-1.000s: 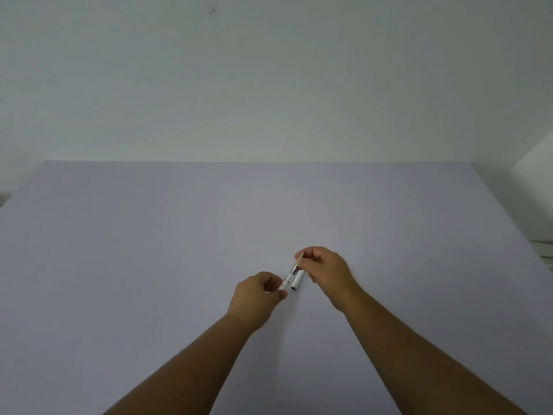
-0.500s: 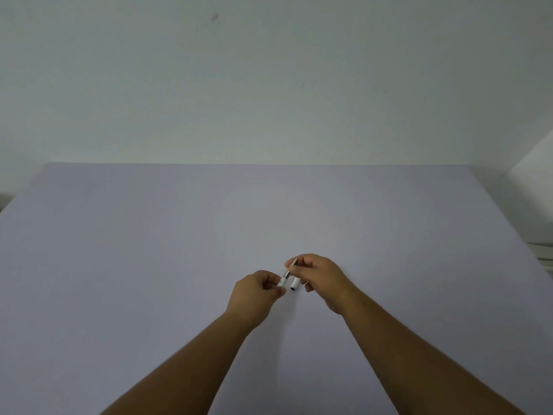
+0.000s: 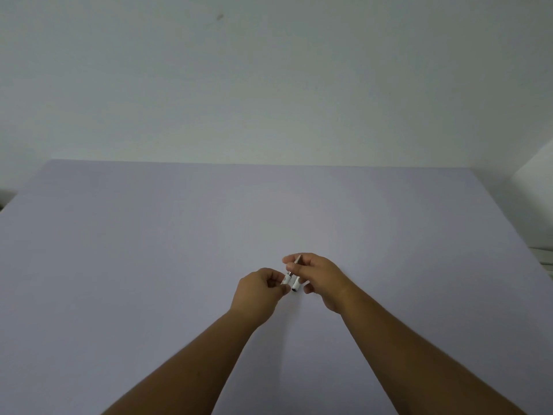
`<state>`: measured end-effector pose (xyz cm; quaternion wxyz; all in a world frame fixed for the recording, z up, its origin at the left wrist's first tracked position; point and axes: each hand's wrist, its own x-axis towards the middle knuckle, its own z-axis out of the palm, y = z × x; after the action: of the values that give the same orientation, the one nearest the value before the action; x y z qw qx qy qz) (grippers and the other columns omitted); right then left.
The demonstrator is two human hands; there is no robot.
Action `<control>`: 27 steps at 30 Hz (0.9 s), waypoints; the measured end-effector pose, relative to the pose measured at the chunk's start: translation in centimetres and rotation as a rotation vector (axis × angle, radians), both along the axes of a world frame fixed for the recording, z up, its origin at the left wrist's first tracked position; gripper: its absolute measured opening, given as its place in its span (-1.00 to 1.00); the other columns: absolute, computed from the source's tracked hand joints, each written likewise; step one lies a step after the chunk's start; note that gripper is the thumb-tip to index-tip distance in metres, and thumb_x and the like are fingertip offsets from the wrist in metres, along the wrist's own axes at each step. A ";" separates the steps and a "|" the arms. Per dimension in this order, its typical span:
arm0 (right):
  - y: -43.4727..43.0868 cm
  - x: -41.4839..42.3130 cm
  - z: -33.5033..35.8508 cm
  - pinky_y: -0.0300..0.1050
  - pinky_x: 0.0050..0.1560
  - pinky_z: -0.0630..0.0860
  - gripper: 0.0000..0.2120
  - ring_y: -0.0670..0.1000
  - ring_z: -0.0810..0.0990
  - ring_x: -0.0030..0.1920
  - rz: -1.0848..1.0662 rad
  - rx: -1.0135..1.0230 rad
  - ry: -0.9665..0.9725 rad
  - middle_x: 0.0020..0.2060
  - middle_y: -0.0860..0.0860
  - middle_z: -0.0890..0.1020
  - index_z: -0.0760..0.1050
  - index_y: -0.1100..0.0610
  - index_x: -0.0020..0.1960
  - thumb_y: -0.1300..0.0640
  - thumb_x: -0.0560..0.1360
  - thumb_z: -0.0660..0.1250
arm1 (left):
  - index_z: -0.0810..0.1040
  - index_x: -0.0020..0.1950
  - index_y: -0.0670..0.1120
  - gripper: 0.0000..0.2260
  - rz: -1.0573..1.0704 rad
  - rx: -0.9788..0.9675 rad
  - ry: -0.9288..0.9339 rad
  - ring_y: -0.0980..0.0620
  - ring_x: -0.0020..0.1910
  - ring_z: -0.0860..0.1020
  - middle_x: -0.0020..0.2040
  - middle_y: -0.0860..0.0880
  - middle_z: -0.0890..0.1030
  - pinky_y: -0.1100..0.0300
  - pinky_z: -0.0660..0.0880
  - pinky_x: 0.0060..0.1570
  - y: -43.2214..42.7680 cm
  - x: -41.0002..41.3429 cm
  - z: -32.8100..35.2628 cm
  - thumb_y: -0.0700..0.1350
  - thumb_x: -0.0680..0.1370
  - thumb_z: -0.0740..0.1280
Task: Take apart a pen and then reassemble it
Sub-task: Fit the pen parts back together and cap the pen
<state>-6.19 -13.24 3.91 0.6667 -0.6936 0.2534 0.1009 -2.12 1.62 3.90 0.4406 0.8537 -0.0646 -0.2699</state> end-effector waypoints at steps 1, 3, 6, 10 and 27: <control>0.0 0.0 0.0 -0.17 -0.24 0.42 -0.91 -0.06 0.47 -0.26 -0.009 -0.016 -0.011 -0.26 -0.10 0.61 0.61 -0.01 -0.19 0.00 0.45 0.38 | 0.57 -0.12 0.05 -0.93 0.001 0.000 -0.002 0.14 -0.32 0.53 -0.25 0.14 0.58 0.21 0.53 -0.29 0.0 0.0 0.1 -0.07 0.44 0.43; 0.1 0.2 -0.1 -0.15 -0.29 0.36 -0.70 -0.05 0.38 -0.38 -0.039 -0.117 0.023 -0.38 -0.05 0.50 0.46 0.10 -0.32 -0.08 0.40 0.42 | 0.57 -0.12 0.05 -0.93 -0.011 0.007 -0.010 0.16 -0.34 0.52 -0.25 0.14 0.58 0.26 0.50 -0.34 -0.1 -0.1 0.2 -0.07 0.44 0.43; 0.3 0.2 0.4 -0.18 -0.31 0.34 -0.65 -0.06 0.37 -0.37 -0.042 -0.123 0.043 -0.37 -0.05 0.47 0.41 0.08 -0.31 -0.16 0.37 0.42 | 0.54 -0.20 0.08 -0.90 0.003 -0.009 0.001 0.14 -0.35 0.52 -0.28 0.13 0.57 0.19 0.53 -0.32 -0.2 -0.2 0.3 -0.08 0.44 0.44; -0.1 0.1 0.7 -0.20 -0.22 0.37 -0.92 -0.13 0.53 -0.22 -0.022 -0.016 -0.036 -0.25 -0.14 0.62 0.58 -0.03 -0.20 0.01 0.46 0.38 | 0.51 -0.26 0.12 -0.83 0.035 -0.029 0.003 0.15 -0.35 0.52 -0.30 0.13 0.56 0.16 0.55 -0.28 -0.1 0.1 0.4 -0.09 0.43 0.45; 0.2 0.3 0.7 -0.19 -0.25 0.39 -0.73 -0.03 0.46 -0.24 -0.024 -0.093 0.002 -0.30 -0.05 0.55 0.51 0.05 -0.31 -0.12 0.40 0.40 | 0.53 -0.18 0.09 -0.89 0.021 -0.024 -0.022 0.16 -0.33 0.54 -0.27 0.14 0.57 0.22 0.54 -0.32 -0.1 -0.1 1.3 -0.06 0.43 0.45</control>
<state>-5.87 -13.07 4.64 0.6348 -0.7206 0.2667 0.0819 -2.27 1.49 5.18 0.4527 0.8521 -0.0636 -0.2549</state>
